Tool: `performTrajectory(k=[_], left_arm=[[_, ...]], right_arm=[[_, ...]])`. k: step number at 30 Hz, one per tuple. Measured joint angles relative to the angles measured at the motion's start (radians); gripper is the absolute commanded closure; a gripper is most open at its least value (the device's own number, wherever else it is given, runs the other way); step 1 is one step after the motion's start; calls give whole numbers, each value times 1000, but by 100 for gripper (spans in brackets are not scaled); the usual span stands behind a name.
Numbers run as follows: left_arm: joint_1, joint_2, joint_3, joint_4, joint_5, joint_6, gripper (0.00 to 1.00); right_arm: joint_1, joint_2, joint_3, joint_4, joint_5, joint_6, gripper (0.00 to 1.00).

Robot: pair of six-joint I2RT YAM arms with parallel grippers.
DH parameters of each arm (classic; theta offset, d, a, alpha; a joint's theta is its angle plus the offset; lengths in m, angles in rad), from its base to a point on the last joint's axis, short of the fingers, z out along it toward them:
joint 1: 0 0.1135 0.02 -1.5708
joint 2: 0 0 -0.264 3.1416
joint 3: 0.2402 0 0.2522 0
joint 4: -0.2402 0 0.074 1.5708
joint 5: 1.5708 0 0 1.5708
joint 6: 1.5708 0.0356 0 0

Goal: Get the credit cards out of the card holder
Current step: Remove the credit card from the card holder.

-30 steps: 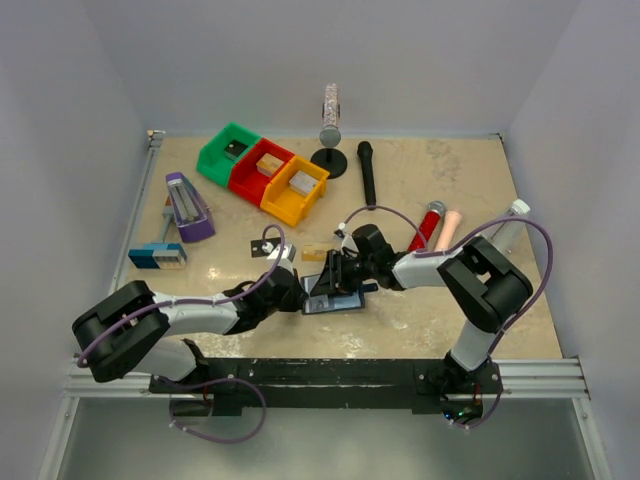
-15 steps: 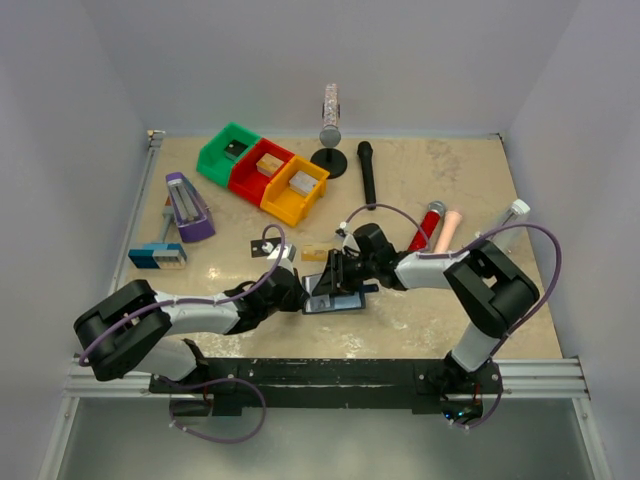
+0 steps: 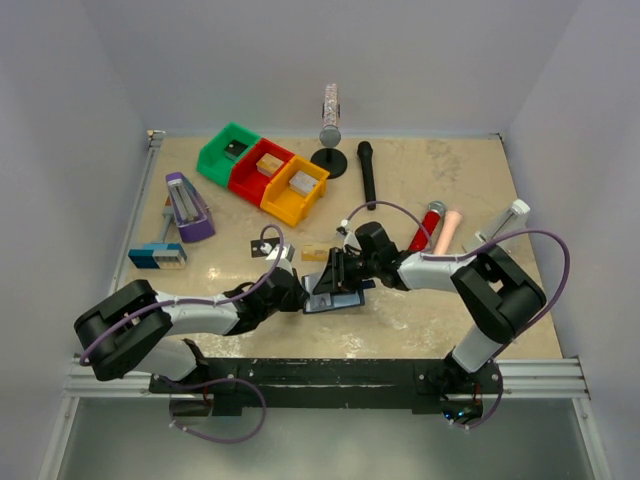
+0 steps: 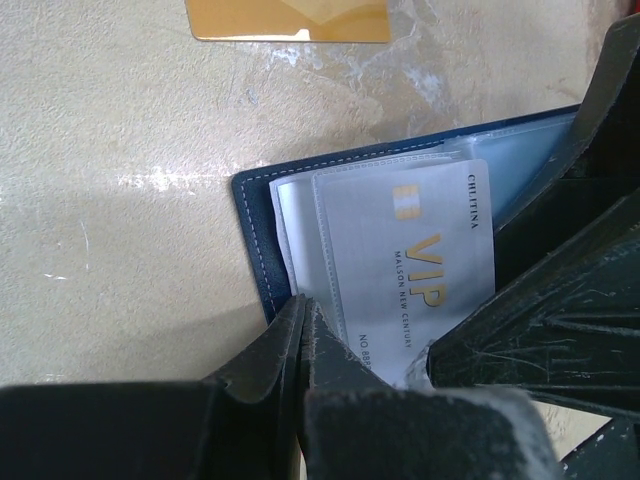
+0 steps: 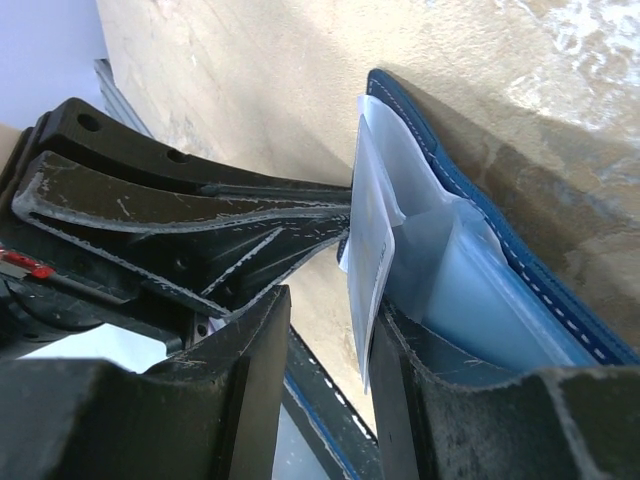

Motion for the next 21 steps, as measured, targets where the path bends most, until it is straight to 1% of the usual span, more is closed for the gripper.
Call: performTrajectory(k=[15,21], left_arm=[[3,12,-11,38,-2,-23,100],[6,13,-15,47,-2,-23,100]], right_arm=[[-1,-68,0,-85,42,-39,61],[-3,-76,0,-109,50,-52,63]])
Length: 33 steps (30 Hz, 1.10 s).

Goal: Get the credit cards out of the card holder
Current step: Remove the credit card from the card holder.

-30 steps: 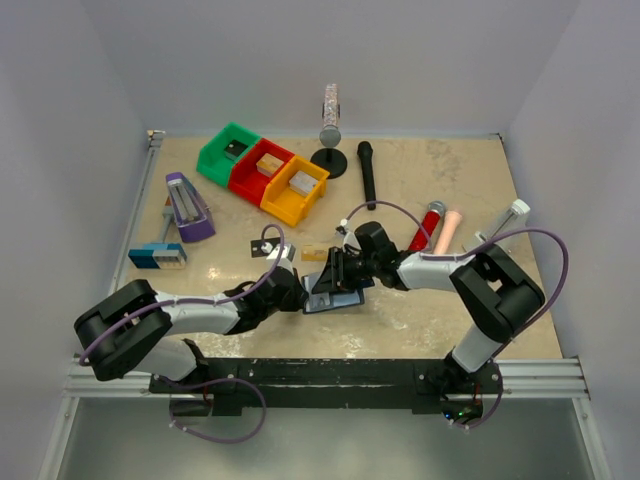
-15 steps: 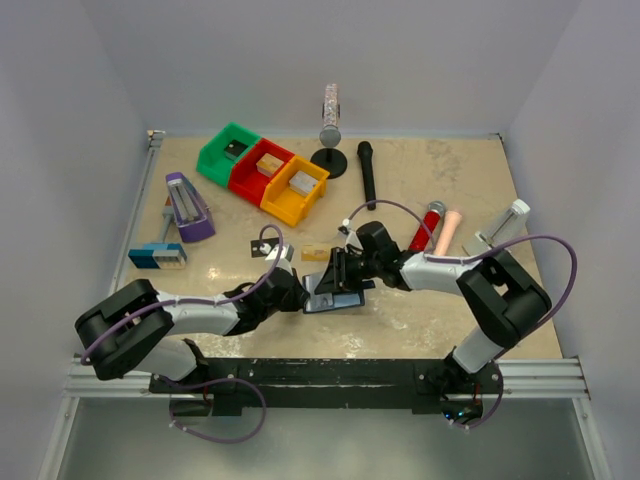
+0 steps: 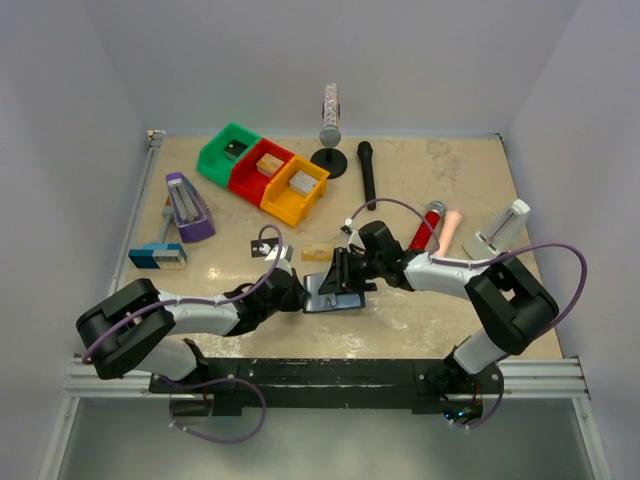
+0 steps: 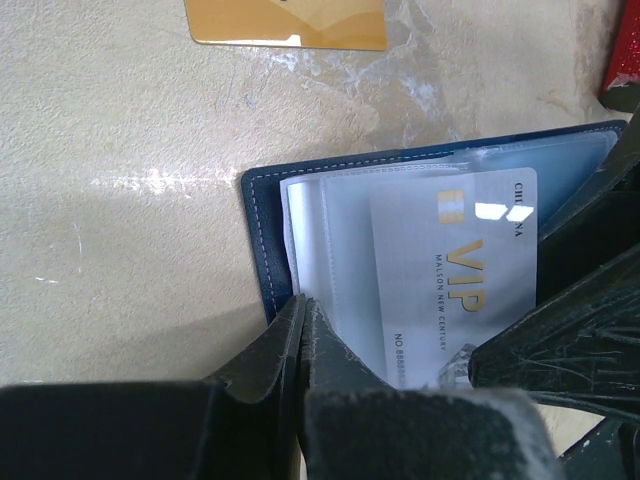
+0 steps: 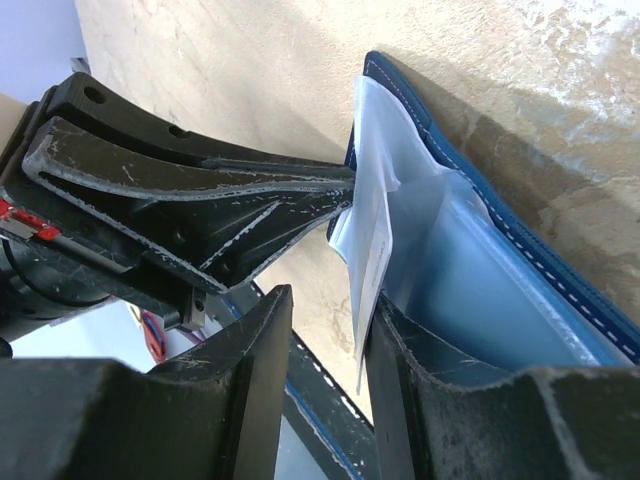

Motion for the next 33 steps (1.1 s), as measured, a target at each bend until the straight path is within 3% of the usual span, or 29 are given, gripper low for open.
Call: performTrajectory(k=[5,22,33], left_arm=[[0,0,-2,5,1,0,100],[1,-1,-6,11,2,0,100],[1,-16,-17,9,2,-1,100]], right_arm=[[-6,-20,0,-25,12,-11,72],[-34,-57,0,-67,18,-31,76],[-45,-60,0,-93,24,-47,100]])
